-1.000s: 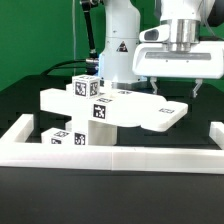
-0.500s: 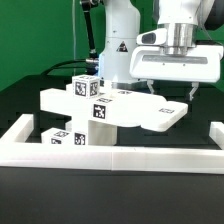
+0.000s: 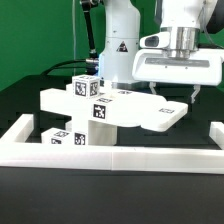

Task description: Assemble chair

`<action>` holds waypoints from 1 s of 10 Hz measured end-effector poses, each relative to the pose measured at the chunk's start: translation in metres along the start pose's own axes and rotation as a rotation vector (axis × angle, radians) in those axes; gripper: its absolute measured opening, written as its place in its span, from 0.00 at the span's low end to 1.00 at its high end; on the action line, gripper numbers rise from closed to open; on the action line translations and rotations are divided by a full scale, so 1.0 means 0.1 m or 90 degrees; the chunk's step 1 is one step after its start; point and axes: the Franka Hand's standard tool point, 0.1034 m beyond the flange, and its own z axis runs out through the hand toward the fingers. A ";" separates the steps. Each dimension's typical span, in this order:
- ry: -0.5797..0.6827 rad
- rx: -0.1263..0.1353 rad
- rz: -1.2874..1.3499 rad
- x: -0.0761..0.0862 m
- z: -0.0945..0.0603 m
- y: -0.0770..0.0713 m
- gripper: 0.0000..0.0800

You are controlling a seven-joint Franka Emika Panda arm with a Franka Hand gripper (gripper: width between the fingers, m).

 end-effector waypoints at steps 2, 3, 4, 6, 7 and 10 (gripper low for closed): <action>0.000 -0.001 -0.002 0.00 0.00 0.01 0.81; -0.001 -0.001 -0.003 0.00 0.01 0.01 0.81; -0.002 -0.002 -0.003 -0.01 0.01 0.01 0.81; -0.002 -0.002 -0.003 -0.01 0.01 0.01 0.81; -0.002 -0.002 -0.003 -0.01 0.02 0.01 0.81; -0.004 -0.004 -0.006 -0.03 0.03 0.01 0.81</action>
Offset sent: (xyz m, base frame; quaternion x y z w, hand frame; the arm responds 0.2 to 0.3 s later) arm 0.0013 -0.0009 -0.0116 -0.0003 0.0145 -0.0023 0.9999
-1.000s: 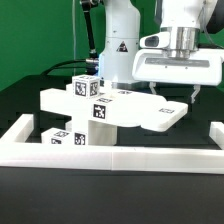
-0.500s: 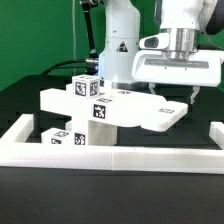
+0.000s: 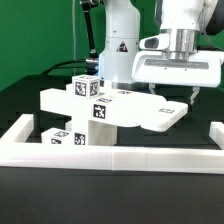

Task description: Assemble chair

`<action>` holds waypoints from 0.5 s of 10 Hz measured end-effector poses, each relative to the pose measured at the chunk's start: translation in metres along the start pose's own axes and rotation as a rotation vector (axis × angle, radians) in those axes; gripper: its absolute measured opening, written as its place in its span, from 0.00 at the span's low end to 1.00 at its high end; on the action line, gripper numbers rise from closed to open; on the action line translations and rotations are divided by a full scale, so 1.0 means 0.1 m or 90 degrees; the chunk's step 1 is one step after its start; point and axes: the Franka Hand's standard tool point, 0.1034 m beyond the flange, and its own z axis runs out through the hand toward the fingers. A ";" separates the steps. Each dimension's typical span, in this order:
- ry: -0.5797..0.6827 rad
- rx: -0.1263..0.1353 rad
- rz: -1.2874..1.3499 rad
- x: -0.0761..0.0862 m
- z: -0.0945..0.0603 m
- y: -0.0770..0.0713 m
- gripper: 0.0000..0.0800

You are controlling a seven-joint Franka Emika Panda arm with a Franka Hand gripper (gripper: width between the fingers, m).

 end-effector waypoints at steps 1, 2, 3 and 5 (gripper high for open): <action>-0.002 -0.002 -0.001 -0.02 0.02 0.00 0.81; -0.003 -0.003 -0.001 -0.02 0.02 0.01 0.81; -0.003 -0.003 0.000 -0.02 0.02 0.01 0.81; -0.002 -0.003 -0.001 -0.02 0.02 0.02 0.81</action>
Offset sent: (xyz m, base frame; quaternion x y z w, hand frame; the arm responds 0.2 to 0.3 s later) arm 0.0000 0.0000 0.0000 0.0000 0.0000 0.0000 1.0000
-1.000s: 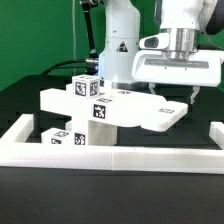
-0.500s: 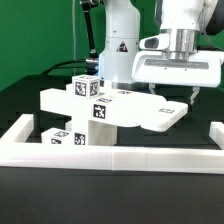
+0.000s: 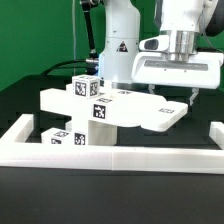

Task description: Assemble chair

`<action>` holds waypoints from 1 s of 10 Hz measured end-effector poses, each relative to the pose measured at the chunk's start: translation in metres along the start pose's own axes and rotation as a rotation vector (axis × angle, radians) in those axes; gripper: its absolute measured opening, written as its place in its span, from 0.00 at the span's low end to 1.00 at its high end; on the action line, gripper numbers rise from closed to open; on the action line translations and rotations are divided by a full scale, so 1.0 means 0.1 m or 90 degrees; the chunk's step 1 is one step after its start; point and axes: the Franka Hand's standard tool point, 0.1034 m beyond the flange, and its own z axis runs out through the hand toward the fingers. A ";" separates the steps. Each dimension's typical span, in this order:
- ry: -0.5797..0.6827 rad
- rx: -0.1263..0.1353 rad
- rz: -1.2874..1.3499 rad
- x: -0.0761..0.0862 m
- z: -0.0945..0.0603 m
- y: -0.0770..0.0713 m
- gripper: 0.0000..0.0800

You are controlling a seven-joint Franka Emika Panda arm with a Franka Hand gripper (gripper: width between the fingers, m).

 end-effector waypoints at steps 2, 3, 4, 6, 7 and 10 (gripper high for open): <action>0.013 -0.004 -0.003 -0.01 -0.01 0.04 0.81; 0.015 -0.005 -0.004 -0.01 0.00 0.04 0.81; 0.015 -0.005 -0.004 -0.01 0.00 0.04 0.81; 0.016 -0.005 -0.004 0.01 0.02 0.03 0.81; 0.017 -0.005 -0.004 0.02 0.02 0.02 0.79; 0.017 -0.005 -0.004 0.02 0.02 0.02 0.35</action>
Offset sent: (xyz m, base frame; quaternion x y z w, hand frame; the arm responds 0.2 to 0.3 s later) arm 0.0018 -0.0106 -0.0258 0.0014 0.0270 -0.0090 0.9996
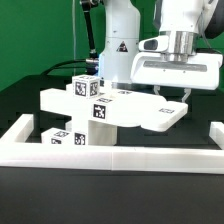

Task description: Assemble chair

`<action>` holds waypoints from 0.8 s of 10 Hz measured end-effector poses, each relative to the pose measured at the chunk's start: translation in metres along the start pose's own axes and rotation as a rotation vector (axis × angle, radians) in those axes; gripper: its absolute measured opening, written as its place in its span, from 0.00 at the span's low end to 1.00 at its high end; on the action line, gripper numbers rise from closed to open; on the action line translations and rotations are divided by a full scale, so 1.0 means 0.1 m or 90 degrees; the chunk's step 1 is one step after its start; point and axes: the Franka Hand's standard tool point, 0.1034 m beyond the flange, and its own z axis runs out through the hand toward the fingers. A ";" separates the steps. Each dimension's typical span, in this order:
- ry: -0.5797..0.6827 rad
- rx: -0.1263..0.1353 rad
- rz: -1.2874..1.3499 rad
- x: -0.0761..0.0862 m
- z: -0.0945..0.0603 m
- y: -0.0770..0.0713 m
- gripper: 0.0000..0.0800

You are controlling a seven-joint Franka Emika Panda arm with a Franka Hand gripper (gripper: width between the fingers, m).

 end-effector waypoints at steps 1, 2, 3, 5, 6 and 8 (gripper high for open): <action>0.000 0.000 0.000 0.00 0.00 0.00 0.35; 0.000 0.000 0.000 0.00 0.00 0.00 0.36; 0.000 0.000 0.000 0.00 0.00 0.00 0.36; 0.000 0.000 0.000 0.00 0.00 0.00 0.36; 0.000 0.000 0.000 0.00 0.00 0.00 0.36; -0.003 0.000 -0.009 0.02 0.00 0.02 0.36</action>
Offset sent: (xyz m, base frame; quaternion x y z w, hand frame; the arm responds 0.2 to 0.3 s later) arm 0.0000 0.0000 0.0000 0.0000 0.0000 0.0000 1.0000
